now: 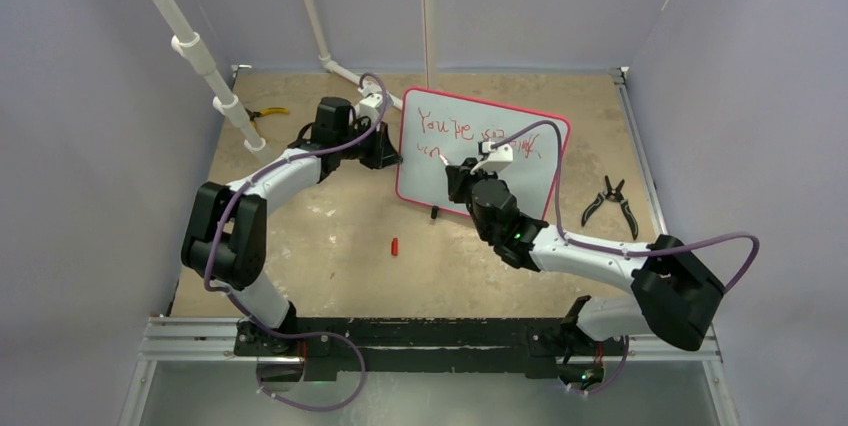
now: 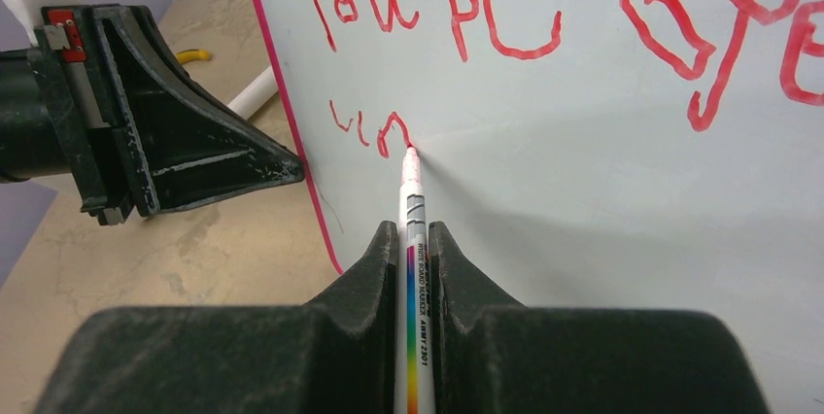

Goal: Write a sentence on the whiteboard

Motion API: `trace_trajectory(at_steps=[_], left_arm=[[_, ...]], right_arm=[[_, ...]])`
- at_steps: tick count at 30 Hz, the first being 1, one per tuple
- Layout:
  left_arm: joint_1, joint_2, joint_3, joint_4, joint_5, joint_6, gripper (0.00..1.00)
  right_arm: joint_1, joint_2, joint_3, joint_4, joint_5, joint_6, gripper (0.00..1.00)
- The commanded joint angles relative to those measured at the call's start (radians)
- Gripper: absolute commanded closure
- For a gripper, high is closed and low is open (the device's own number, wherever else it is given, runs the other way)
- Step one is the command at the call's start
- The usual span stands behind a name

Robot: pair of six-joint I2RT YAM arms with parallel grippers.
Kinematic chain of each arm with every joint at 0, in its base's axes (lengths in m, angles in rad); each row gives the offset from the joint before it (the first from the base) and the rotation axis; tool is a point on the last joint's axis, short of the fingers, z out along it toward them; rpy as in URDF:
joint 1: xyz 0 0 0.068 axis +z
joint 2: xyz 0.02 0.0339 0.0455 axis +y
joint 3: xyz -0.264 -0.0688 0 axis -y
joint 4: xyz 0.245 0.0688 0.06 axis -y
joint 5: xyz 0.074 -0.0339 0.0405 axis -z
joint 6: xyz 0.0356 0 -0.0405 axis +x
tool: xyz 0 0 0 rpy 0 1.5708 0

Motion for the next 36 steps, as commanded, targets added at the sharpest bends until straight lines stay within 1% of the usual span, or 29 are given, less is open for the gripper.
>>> trace_trajectory(at_steps=[1,4,8,12,14,16,20,27,33,36], left_arm=[[-0.003,-0.049,0.02,0.033,0.004,0.008,0.93],[0.001,-0.054,0.027,0.033,0.0,0.005,0.82],[0.012,-0.058,0.034,0.033,-0.004,0.001,0.65],[0.018,-0.048,0.043,0.033,-0.008,-0.001,0.55],[0.018,-0.037,0.048,0.034,-0.003,-0.001,0.45],[0.018,-0.03,0.051,0.033,-0.001,0.0,0.41],[0.018,-0.02,0.05,0.035,0.01,0.0,0.39],[0.018,0.01,0.052,0.055,0.041,-0.008,0.39],[0.017,0.027,0.055,0.071,0.058,-0.017,0.43],[0.016,0.033,0.054,0.084,0.064,-0.025,0.49]], right_arm=[[-0.006,-0.02,-0.016,-0.023,0.03,0.011,1.0],[-0.006,-0.024,-0.022,-0.023,0.023,0.018,1.0],[-0.006,-0.028,-0.031,-0.02,0.014,0.021,1.0],[-0.006,-0.052,-0.029,-0.011,-0.003,0.005,1.0],[-0.006,-0.076,-0.029,0.0,-0.027,-0.007,1.0],[-0.006,-0.094,-0.023,0.0,-0.054,-0.017,1.0],[-0.006,-0.121,-0.005,-0.026,-0.12,-0.024,1.0],[-0.015,-0.166,0.006,-0.036,-0.223,-0.042,1.0],[-0.042,-0.19,0.002,-0.035,-0.282,-0.048,1.0],[-0.064,-0.206,-0.003,-0.035,-0.318,-0.049,1.0]])
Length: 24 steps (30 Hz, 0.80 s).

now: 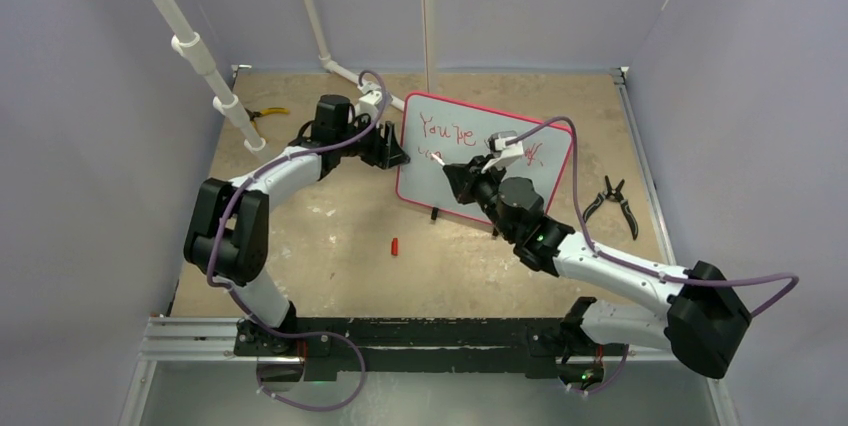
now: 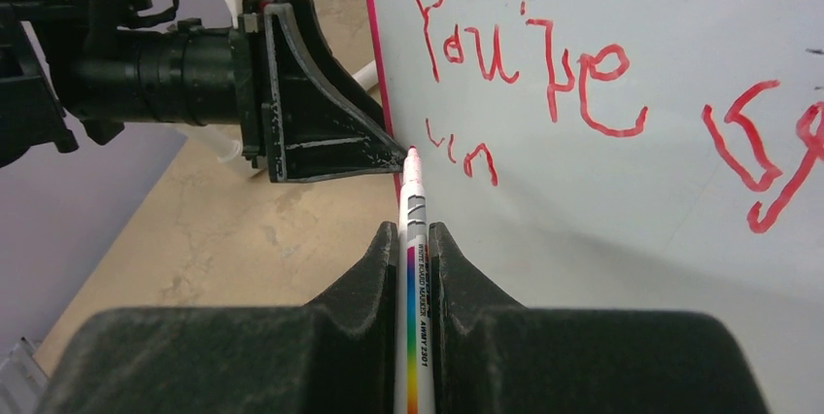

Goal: Write a sentence on the whiteboard

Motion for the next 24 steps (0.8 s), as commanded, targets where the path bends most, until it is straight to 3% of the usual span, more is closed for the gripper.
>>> trace_trajectory(at_steps=[1,9,18,24], left_arm=[[0.005,0.015,0.037,0.063,0.039,-0.017,0.52],[-0.01,0.027,0.029,0.078,0.054,-0.021,0.68],[-0.021,0.016,0.03,0.038,0.023,0.024,0.95],[-0.032,-0.012,0.031,-0.023,-0.019,0.075,1.0]], right_arm=[[-0.036,-0.039,0.018,0.018,-0.079,-0.02,1.0],[-0.15,-0.093,-0.018,0.025,-0.223,-0.054,1.0],[-0.172,-0.128,-0.018,0.013,-0.269,-0.148,1.0],[-0.172,-0.137,0.057,-0.094,-0.262,-0.244,1.0]])
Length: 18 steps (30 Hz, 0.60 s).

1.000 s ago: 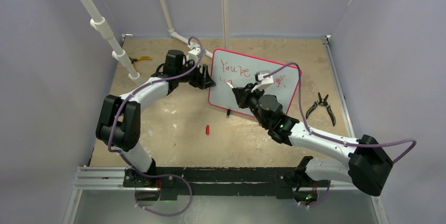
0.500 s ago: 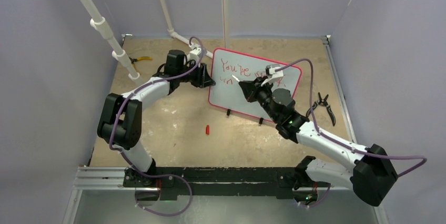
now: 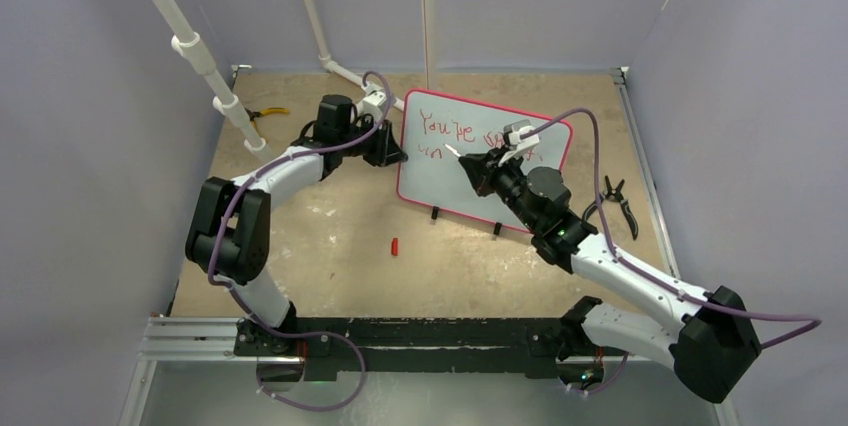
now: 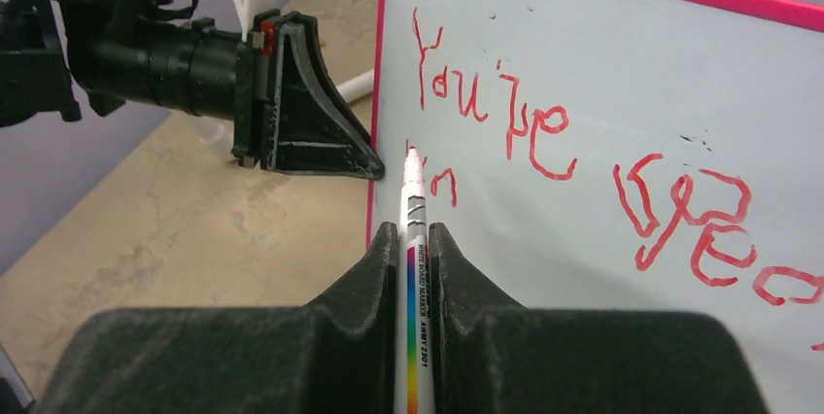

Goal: Write a sentence on the whiteboard

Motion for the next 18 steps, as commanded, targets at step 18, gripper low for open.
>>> trace_trajectory(at_steps=[18], left_arm=[[-0.024,-0.033,0.031,-0.06,-0.044,0.054,1.0]], right_arm=[[-0.004,0.117,0.071,0.099,0.102,0.004,1.0]])
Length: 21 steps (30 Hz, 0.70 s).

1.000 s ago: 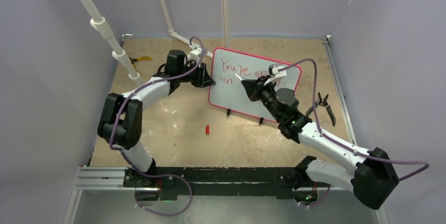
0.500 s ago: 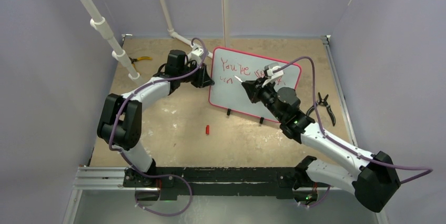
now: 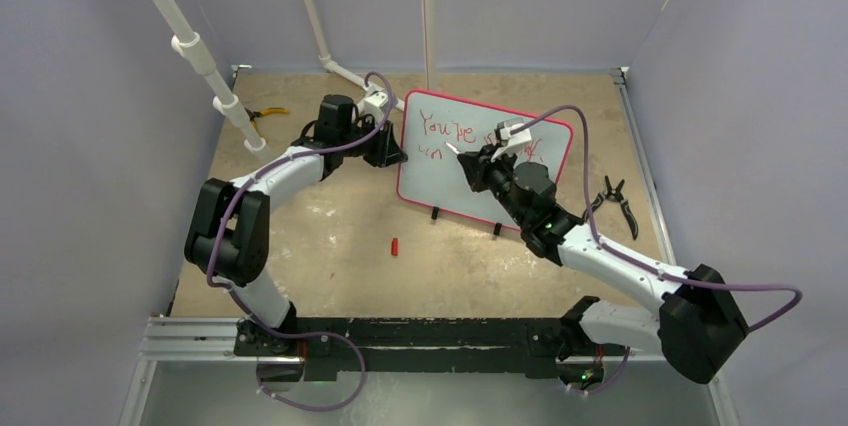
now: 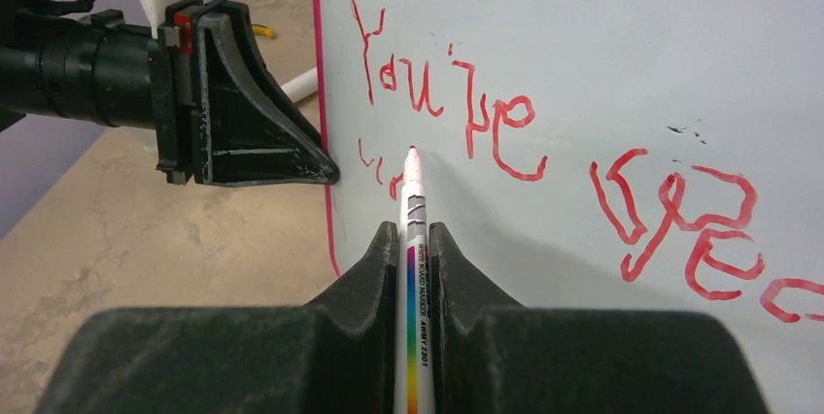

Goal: Write a sentence on the whiteboard

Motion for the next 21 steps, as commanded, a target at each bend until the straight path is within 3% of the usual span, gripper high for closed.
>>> trace_trajectory(at_steps=[1,21], left_arm=[[-0.014,-0.022,0.027,-0.032,-0.02,0.019,1.0],[-0.014,-0.03,0.027,-0.034,-0.026,0.018,1.0]], right_arm=[[-0.005,0.016,0.052,0.069,0.031,0.011,1.0],[0.0,0.01,0.003,0.02,0.009,0.033,1.0]])
